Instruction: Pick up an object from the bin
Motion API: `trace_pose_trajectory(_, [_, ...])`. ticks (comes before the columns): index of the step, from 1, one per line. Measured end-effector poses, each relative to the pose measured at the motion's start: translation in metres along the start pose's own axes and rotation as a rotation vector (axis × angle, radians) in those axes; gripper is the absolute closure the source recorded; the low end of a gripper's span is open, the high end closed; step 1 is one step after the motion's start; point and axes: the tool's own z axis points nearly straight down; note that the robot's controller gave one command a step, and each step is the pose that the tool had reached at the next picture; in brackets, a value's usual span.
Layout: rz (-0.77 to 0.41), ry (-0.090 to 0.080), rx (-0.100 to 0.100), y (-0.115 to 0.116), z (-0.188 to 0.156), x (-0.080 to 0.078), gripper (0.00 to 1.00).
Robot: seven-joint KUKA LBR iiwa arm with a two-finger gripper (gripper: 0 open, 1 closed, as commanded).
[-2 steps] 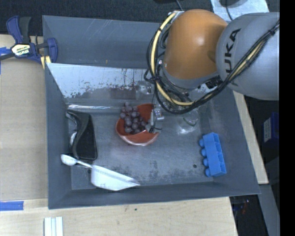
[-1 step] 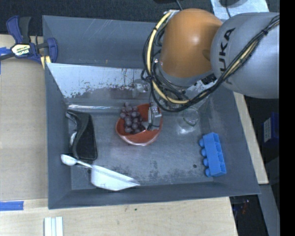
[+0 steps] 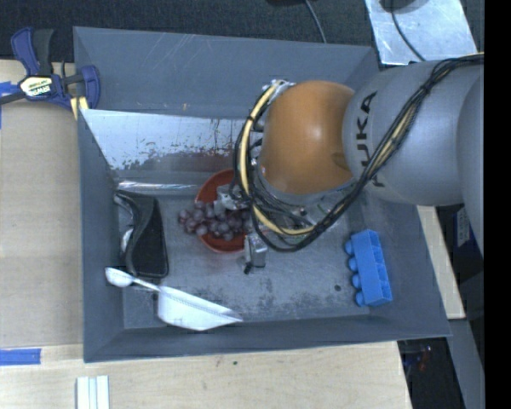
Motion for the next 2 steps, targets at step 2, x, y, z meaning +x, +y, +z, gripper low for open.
trace_pose_trajectory(2, [0.014,0.004,-0.001,-0.001,-0.005,-0.008,0.00])
